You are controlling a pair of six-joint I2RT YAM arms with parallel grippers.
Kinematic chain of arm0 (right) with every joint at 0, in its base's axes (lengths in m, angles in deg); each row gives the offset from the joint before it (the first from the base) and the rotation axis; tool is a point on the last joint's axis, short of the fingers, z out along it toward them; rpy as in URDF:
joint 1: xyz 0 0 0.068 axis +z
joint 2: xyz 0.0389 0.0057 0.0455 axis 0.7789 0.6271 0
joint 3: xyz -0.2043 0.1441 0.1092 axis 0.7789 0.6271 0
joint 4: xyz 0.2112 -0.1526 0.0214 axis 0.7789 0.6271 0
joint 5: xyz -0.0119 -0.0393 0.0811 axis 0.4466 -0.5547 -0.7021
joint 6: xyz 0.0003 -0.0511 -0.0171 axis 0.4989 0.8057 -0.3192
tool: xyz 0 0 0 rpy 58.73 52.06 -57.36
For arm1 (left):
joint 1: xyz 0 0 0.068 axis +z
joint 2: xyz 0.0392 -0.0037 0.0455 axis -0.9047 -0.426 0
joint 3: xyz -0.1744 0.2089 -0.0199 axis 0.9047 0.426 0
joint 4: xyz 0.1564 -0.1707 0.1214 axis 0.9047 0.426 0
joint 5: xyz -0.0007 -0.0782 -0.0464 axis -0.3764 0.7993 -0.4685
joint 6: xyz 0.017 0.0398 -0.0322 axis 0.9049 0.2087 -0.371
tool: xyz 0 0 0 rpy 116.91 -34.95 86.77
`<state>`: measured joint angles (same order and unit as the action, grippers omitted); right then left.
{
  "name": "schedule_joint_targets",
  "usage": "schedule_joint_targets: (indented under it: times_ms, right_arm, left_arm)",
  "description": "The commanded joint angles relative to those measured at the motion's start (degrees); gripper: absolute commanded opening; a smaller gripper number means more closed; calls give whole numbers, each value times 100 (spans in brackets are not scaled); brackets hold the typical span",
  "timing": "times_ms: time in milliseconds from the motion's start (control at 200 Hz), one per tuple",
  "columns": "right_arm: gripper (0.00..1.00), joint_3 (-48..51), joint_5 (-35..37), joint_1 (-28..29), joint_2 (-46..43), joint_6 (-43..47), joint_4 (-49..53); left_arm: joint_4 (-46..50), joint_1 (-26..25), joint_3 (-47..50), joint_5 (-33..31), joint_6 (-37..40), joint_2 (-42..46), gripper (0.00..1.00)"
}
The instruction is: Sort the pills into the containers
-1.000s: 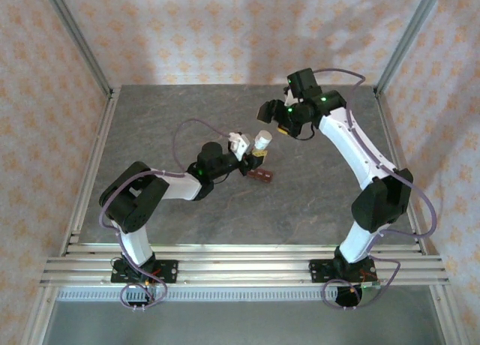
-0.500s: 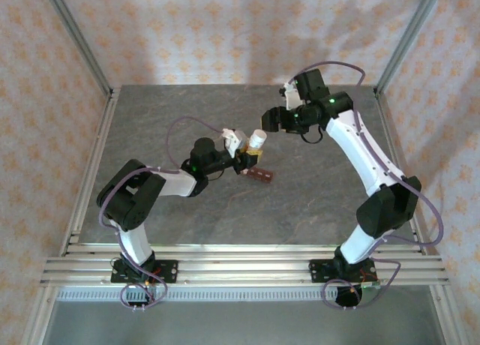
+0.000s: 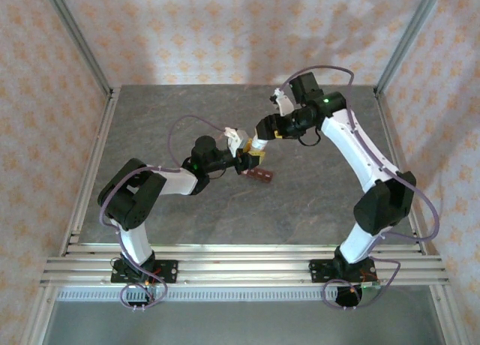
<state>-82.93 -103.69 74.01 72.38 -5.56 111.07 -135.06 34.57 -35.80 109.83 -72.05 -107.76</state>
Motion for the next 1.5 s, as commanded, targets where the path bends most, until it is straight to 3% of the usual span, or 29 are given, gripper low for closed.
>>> schedule_joint_targets:
  times_ms: [0, 881, 1126, 1336, 1496]
  right_arm:
    - [70, -163, -74, 61, 88, 144, 159]
    - [58, -285, -103, 78, 218, -80, 18]
    - [37, -108, -223, 88, 180, -178, -125]
    - [36, 263, 27, 154, 86, -730, -420]
    - [36, 693, 463, 211, 17, -1590, -817]
  left_arm:
    - [-67, 33, -169, 147, -71, -62, 0]
    - [-76, 33, -169, 188, -117, -82, 0]
    - [-62, 24, -184, 132, -113, -63, 0]
    - [476, -115, -138, -536, 455, 228, 0]
    - [307, -230, -26, -1020, 633, 366, 0]
